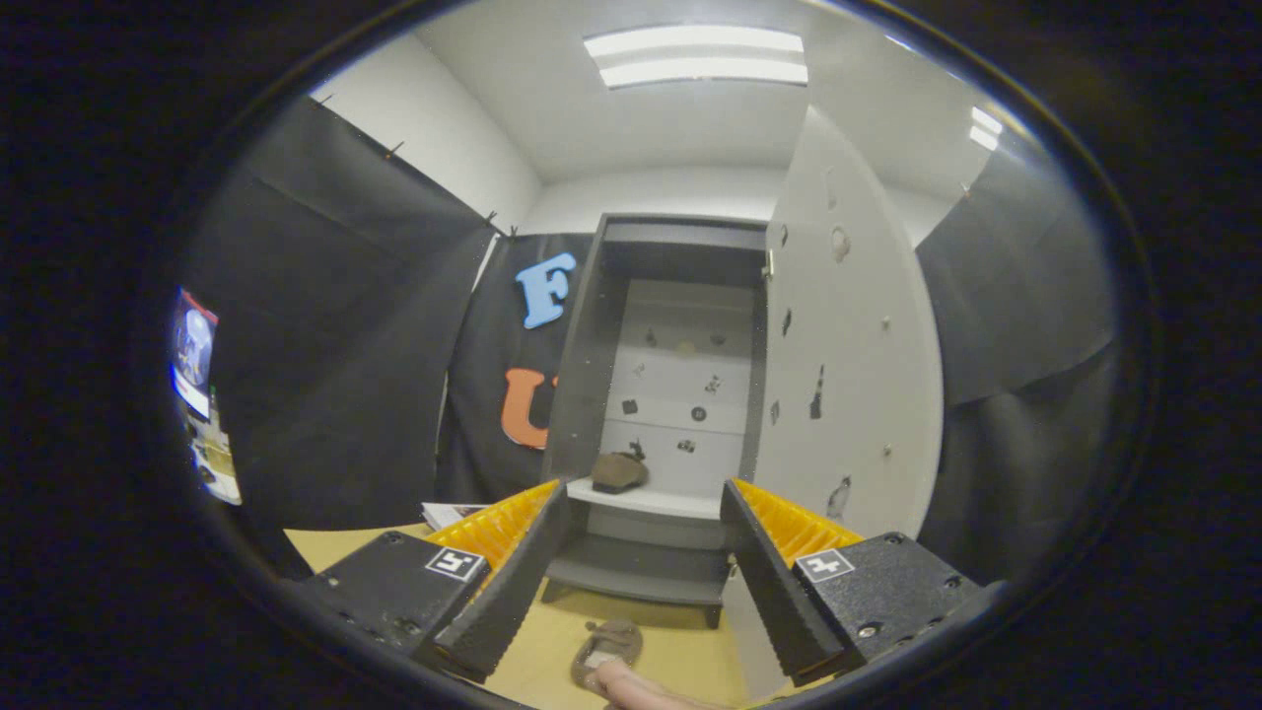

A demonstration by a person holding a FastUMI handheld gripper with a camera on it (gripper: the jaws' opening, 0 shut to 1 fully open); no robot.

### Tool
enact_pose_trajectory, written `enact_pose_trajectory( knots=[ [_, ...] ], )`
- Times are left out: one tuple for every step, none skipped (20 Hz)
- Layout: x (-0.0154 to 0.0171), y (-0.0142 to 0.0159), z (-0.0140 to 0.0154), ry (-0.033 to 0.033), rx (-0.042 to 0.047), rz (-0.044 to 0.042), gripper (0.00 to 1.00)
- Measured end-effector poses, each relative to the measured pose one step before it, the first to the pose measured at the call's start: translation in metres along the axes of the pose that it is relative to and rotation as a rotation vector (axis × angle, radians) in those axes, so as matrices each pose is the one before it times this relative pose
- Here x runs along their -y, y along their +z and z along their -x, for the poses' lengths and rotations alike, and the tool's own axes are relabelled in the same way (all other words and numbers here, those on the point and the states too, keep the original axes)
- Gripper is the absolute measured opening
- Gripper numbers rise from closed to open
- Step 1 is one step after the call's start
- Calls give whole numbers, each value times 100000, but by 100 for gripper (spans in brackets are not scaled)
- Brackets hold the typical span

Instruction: Open the shoe cabinet door, grab the shoes and put them into the shoe cabinet, then close the shoe cabinet door.

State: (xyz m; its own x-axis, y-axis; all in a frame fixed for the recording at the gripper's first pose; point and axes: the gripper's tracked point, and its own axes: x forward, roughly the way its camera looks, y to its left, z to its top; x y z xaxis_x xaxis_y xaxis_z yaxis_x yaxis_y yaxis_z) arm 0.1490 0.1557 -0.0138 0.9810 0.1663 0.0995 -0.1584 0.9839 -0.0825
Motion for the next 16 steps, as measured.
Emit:
enact_pose_trajectory(
  knots=[
    [-508, -1488, -1121, -655, -2678, -1452, 100],
    [-419, -1521, -907, -454, -2650, -824, 100],
    [-374, -1719, -1111, -346, -2852, -274, 100],
    [-374, -1812, -1091, -448, -3203, -199, 100],
    [-396, -1909, -1510, -299, -3370, -676, 100],
    [-217, -1998, -1372, -603, -3913, -1351, 100],
    [374, -2124, -1565, -1774, -4209, -1645, 99],
    [654, -2062, -1644, -3247, -5137, -1584, 100],
    [456, -2238, -1568, -2528, -5781, -1659, 100],
    [-132, -1910, -1525, -48, -5724, -704, 100],
    [-250, -2027, -1281, 252, -6167, 30, 100],
    [-72, -1694, -1306, 199, -5309, 235, 99],
    [-225, -1425, -1352, 480, -4144, 468, 99],
    [-68, -1185, -918, 627, -3860, -19, 98],
    [-53, -1575, -726, 957, -4468, -810, 98],
    [-188, -1228, -694, 871, -4396, -1699, 98]
  ],
)
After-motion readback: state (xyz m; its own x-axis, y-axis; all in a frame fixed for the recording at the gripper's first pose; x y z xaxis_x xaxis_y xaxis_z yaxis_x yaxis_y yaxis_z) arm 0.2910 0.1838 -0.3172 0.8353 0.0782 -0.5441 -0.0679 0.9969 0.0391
